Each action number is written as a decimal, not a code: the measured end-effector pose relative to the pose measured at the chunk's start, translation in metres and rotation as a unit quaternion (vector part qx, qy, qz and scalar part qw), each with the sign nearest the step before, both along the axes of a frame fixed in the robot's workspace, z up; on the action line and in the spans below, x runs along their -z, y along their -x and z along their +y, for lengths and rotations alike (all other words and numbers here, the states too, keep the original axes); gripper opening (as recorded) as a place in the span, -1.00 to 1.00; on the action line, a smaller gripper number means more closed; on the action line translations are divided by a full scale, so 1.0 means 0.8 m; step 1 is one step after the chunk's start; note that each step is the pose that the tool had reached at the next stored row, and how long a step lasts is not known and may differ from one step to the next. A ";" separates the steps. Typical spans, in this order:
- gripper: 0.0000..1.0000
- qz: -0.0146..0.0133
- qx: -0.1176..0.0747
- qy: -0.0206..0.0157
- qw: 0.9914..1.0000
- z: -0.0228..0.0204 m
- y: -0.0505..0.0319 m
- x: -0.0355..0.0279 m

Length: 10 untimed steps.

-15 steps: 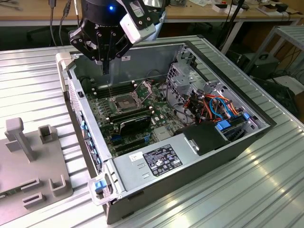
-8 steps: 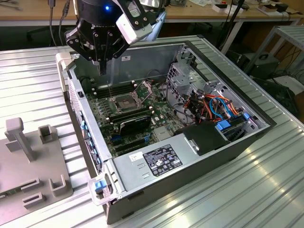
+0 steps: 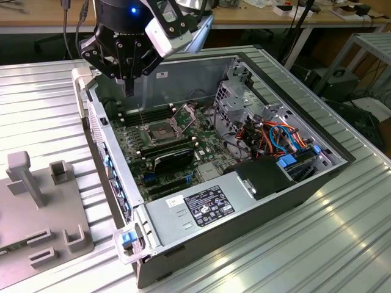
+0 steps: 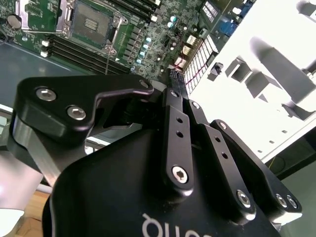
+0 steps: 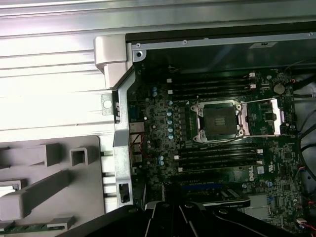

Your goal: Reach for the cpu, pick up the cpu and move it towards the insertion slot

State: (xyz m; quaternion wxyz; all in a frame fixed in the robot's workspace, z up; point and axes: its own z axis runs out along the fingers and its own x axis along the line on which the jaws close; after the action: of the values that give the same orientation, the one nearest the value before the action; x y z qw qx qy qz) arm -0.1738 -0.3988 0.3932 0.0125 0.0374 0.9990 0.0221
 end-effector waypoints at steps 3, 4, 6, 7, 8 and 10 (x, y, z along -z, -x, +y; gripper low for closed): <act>-0.79 0.000 0.000 0.000 1.000 0.0000 0.002 0.0000; -0.79 0.000 0.000 0.000 1.000 0.0000 0.003 0.0000; -0.79 0.000 0.000 0.000 1.000 0.0000 0.005 0.0000; -0.79 0.000 0.000 0.000 1.000 0.0000 0.005 0.0000; -0.79 0.000 0.000 0.000 1.000 0.0000 0.006 0.0000; -0.79 0.000 0.000 0.000 1.000 0.0000 0.008 0.0000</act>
State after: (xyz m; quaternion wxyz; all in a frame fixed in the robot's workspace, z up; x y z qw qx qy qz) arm -0.1804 -0.3988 0.3932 0.0124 0.0374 0.9990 0.0221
